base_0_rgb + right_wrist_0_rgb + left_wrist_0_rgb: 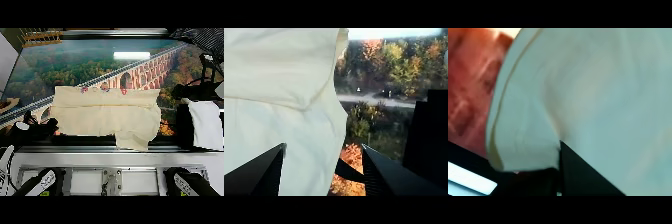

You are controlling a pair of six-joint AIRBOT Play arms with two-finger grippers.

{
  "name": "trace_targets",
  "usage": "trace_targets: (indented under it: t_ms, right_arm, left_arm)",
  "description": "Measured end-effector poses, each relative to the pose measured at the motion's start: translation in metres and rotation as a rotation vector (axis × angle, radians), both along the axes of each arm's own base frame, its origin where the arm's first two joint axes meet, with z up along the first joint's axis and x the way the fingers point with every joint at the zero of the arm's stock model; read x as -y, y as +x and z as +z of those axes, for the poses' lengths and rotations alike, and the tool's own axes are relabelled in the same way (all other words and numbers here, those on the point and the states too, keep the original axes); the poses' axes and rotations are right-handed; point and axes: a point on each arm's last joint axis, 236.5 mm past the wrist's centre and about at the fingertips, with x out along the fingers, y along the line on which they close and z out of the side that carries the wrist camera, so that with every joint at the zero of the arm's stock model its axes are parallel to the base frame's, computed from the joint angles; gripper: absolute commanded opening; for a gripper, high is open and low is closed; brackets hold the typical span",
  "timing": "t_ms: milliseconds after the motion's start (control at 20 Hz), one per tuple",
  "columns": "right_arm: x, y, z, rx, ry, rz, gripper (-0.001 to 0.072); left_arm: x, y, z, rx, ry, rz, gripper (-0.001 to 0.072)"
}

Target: Fold the clothes and pants, and hang the long-sleeved shirts on hangers.

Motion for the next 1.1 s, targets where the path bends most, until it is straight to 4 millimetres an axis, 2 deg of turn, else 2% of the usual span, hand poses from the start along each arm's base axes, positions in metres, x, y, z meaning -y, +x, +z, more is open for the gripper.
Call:
trace_targets:
  t_ms: [100,250,350,450,550,650,750,900,1000,1100]
  right_arm:
    - [0.006,-0.014,-0.018,-0.073,-0.002,-0.008,0.0505]
    - [0.006,-0.054,-0.070,-0.257,0.027,-0.008,0.0507]
    - [-0.015,-0.086,-0.109,-0.383,0.120,0.015,0.0507]
    - [-0.048,-0.118,-0.140,-0.482,0.263,0.049,0.0507]
    - [-0.081,-0.143,-0.159,-0.546,0.406,0.067,0.0506]
    - [-0.102,-0.161,-0.172,-0.588,0.479,0.079,0.0506]
    - [-0.118,-0.170,-0.180,-0.599,0.514,0.089,0.0506]
    - [-0.130,-0.168,-0.188,-0.565,0.515,0.095,0.0495]
    - [-0.133,-0.162,-0.191,-0.536,0.512,0.084,0.0235]
    - [-0.134,-0.158,-0.193,-0.515,0.506,0.076,0.0208]
  left_arm:
    - [0.000,0.002,0.009,0.025,0.017,-0.014,0.0004]
    - [0.000,0.008,0.026,0.087,0.045,-0.035,0.0004]
    - [0.000,0.010,0.035,0.116,0.059,-0.048,0.0004]
    - [-0.001,0.012,0.041,0.135,0.068,-0.054,0.0004]
    - [0.000,0.011,0.041,0.136,0.069,-0.059,0.0004]
    - [0.001,0.010,0.038,0.123,0.062,-0.061,0.0004]
    - [0.002,0.007,0.032,0.101,0.051,-0.064,0.0004]
    - [0.005,0.003,0.024,0.066,0.032,-0.071,0.0004]
    - [0.006,0.001,0.021,0.054,0.025,-0.072,0.0003]
    - [0.007,0.001,0.022,0.055,0.024,-0.073,0.0003]
